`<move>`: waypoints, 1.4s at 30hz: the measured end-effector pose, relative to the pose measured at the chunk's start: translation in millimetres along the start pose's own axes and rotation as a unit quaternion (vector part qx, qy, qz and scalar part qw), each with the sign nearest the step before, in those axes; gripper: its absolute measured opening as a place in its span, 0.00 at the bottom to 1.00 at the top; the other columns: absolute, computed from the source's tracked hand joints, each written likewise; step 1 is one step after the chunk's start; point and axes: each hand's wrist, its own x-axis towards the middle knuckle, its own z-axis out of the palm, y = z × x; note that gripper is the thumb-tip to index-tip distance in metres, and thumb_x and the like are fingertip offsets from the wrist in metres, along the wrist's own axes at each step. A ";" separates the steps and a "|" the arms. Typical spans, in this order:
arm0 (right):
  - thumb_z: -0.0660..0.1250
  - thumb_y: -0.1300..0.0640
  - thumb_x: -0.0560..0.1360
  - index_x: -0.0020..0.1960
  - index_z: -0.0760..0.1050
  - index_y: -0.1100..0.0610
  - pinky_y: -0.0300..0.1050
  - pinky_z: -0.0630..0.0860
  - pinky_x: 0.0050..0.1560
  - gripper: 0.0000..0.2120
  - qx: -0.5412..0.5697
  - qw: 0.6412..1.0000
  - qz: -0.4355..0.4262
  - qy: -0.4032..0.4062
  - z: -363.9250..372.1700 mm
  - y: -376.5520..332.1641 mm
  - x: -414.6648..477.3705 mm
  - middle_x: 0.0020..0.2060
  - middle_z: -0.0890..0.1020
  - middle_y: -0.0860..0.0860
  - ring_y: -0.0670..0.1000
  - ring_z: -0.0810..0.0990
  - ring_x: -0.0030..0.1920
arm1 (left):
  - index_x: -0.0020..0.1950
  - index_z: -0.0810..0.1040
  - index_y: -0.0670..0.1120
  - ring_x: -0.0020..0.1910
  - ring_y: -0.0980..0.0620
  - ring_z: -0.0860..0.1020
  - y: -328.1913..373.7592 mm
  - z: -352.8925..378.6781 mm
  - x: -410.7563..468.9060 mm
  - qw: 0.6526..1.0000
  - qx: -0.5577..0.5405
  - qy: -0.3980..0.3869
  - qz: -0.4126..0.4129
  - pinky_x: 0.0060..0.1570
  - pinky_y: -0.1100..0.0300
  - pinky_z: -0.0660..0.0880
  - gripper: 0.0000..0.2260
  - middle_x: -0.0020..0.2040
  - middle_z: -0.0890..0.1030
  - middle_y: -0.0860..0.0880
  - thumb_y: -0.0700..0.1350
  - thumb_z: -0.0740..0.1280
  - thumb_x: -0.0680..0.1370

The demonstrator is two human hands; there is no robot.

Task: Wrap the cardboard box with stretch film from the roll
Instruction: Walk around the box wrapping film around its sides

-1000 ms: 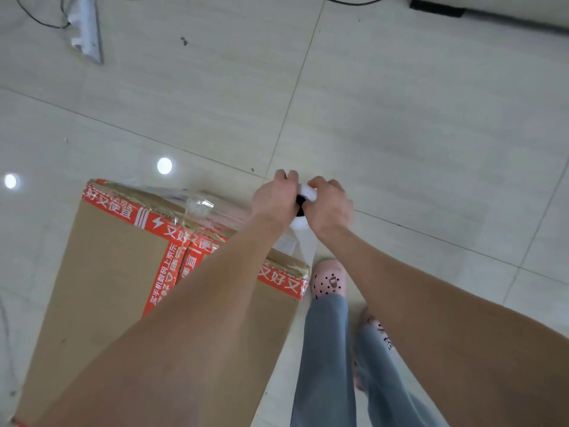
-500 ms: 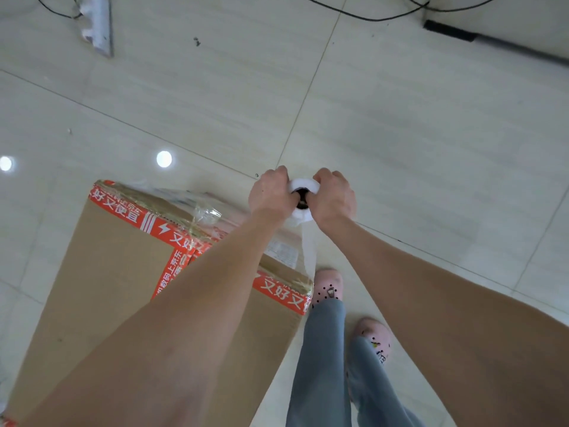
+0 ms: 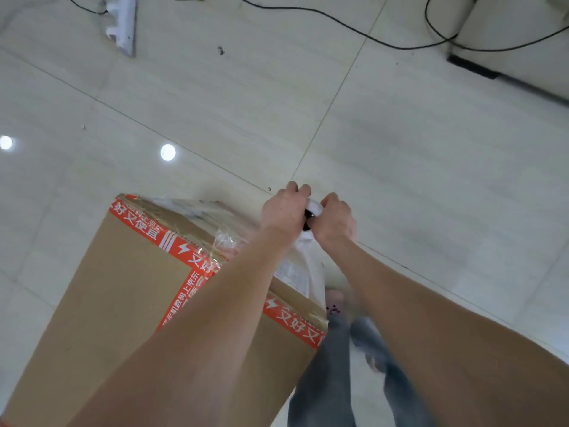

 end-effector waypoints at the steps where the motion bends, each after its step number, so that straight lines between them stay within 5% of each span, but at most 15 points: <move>1: 0.65 0.59 0.72 0.52 0.69 0.55 0.48 0.73 0.40 0.10 -0.014 1.000 -0.010 0.006 0.1 -1.3 0.9 0.49 0.76 0.54 0.57 0.78 0.47 | 0.57 0.72 0.45 0.46 0.44 0.77 -0.2 -1.9 3.4 1.000 0.011 0.000 0.008 0.34 0.55 0.67 0.11 0.50 0.74 0.46 0.40 0.63 0.75; 5: 0.63 0.60 0.73 0.58 0.72 0.53 0.46 0.69 0.41 0.14 -0.091 0.992 -0.082 0.014 -6.2 -13.3 7.7 0.53 0.75 0.53 0.57 0.78 0.50 | 0.49 0.72 0.44 0.40 0.44 0.77 -10.6 -5.8 13.5 1.000 -0.013 -0.004 -0.016 0.32 0.56 0.66 0.05 0.41 0.69 0.49 0.41 0.64 0.74; 9: 0.62 0.61 0.74 0.60 0.71 0.54 0.45 0.67 0.42 0.14 -0.130 0.977 -0.170 0.017 -9.7 -42.9 17.9 0.55 0.73 0.53 0.57 0.76 0.52 | 0.44 0.70 0.44 0.38 0.45 0.75 -30.0 -11.0 20.0 0.984 -0.107 0.022 -0.137 0.31 0.57 0.66 0.05 0.39 0.72 0.48 0.42 0.65 0.72; 15: 0.67 0.56 0.73 0.61 0.67 0.55 0.46 0.67 0.42 0.18 -0.111 0.990 -0.085 -0.027 -3.6 -69.2 28.3 0.56 0.72 0.54 0.58 0.76 0.53 | 0.43 0.69 0.44 0.37 0.46 0.75 -46.7 -11.5 17.1 0.925 -0.241 0.037 -0.292 0.32 0.57 0.68 0.08 0.39 0.77 0.47 0.45 0.67 0.72; 24: 0.62 0.57 0.74 0.61 0.71 0.51 0.45 0.68 0.42 0.16 -0.179 0.966 -0.184 -0.017 -10.0 -85.5 47.3 0.56 0.74 0.53 0.57 0.77 0.49 | 0.53 0.70 0.42 0.44 0.42 0.76 -45.7 -27.0 44.1 0.967 -0.154 0.041 -0.199 0.33 0.55 0.65 0.09 0.48 0.73 0.44 0.41 0.64 0.74; 32: 0.58 0.61 0.76 0.64 0.72 0.48 0.43 0.66 0.45 0.19 -0.188 0.932 -0.306 -0.055 0.9 -118.6 48.0 0.60 0.73 0.51 0.55 0.76 0.53 | 0.43 0.70 0.44 0.39 0.45 0.74 -76.0 -32.3 40.6 0.887 -0.289 0.074 -0.352 0.33 0.57 0.66 0.06 0.40 0.76 0.46 0.42 0.66 0.70; 35: 0.62 0.61 0.75 0.66 0.67 0.54 0.46 0.68 0.45 0.20 -0.184 0.940 -0.277 -0.070 8.3 -130.6 47.3 0.61 0.71 0.53 0.58 0.76 0.54 | 0.43 0.70 0.44 0.38 0.45 0.73 -85.9 -31.2 37.0 0.849 -0.320 0.085 -0.412 0.28 0.59 0.62 0.08 0.37 0.74 0.48 0.44 0.68 0.70; 38: 0.67 0.54 0.75 0.62 0.67 0.57 0.47 0.69 0.45 0.19 -0.179 0.955 -0.215 -0.102 13.2 -138.4 49.1 0.58 0.73 0.55 0.58 0.77 0.54 | 0.48 0.72 0.43 0.43 0.45 0.76 -92.4 -29.2 32.4 0.812 -0.344 0.074 -0.467 0.32 0.59 0.66 0.10 0.44 0.77 0.45 0.47 0.68 0.73; 42: 0.67 0.53 0.75 0.60 0.68 0.58 0.48 0.70 0.47 0.18 -0.178 0.956 -0.186 -0.144 16.3 -147.2 46.1 0.56 0.75 0.56 0.58 0.76 0.55 | 0.53 0.72 0.41 0.46 0.43 0.77 -97.8 -40.1 30.1 0.833 -0.303 0.016 -0.462 0.35 0.56 0.67 0.12 0.50 0.78 0.42 0.47 0.67 0.75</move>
